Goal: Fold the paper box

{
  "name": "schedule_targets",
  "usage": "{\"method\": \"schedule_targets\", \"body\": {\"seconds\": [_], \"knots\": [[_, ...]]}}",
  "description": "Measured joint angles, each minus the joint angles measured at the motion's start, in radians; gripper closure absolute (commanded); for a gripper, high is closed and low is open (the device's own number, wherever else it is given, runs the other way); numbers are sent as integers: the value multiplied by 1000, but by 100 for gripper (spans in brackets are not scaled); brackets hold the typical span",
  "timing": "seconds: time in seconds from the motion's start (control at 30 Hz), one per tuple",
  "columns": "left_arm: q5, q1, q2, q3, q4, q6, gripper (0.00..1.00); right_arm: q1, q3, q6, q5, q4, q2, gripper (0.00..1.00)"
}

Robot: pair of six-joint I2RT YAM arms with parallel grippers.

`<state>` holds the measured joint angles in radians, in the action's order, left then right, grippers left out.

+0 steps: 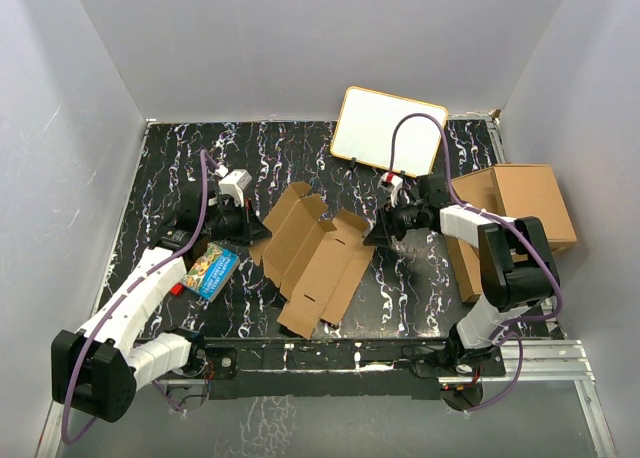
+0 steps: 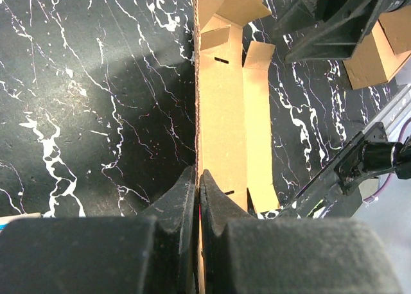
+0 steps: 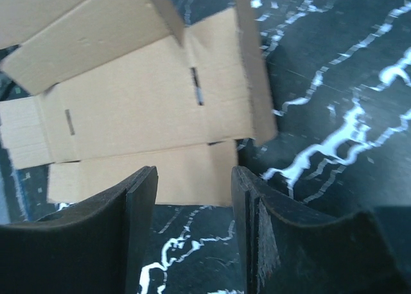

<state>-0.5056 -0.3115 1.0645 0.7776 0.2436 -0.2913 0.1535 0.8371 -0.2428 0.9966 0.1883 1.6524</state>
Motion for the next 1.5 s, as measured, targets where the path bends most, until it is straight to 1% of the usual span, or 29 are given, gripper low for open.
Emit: {"method": "schedule_targets", "body": {"seconds": [0.17, 0.3, 0.43, 0.5, 0.63, 0.73, 0.87, 0.93, 1.03, 1.13, 1.27, 1.33, 1.5], "knots": [[-4, 0, 2, 0, 0, 8, 100, -16, 2, 2, -109, -2, 0, 46], [-7, 0, 9, 0, -4, 7, 100, -13, 13, -2, -129, 3, 18, 46], [-8, 0, 13, 0, -4, 7, 100, 3, 18, -16, -124, 21, 37, 55], [-7, 0, 13, 0, -4, 7, 100, 11, 20, -22, -117, 31, 45, 64], [-7, 0, 17, 5, -3, 8, 100, 20, 28, -45, -90, 57, 50, 76], [-7, 0, 27, 16, -5, 11, 100, 27, 34, -69, -68, 79, 50, 83], [-7, 0, 35, 23, -4, 11, 100, 53, 38, -106, -67, 103, 40, 87], [-8, 0, 45, 29, -4, 12, 100, 80, 38, -126, -93, 103, 29, 87], [-9, 0, 66, 37, -3, 15, 100, 123, 38, -148, -139, 103, 16, 84], [-10, 0, 93, 53, 0, 26, 100, 143, 39, -156, -153, 105, 16, 81], [-10, 0, 130, 85, 6, 51, 100, 143, 47, -174, -157, 125, 16, 79], [-8, 0, 154, 108, 13, 72, 100, 137, 51, -178, -156, 132, 14, 74], [-6, 10, 196, 143, 26, 118, 100, 109, 51, -180, -140, 152, -11, 69]]}}
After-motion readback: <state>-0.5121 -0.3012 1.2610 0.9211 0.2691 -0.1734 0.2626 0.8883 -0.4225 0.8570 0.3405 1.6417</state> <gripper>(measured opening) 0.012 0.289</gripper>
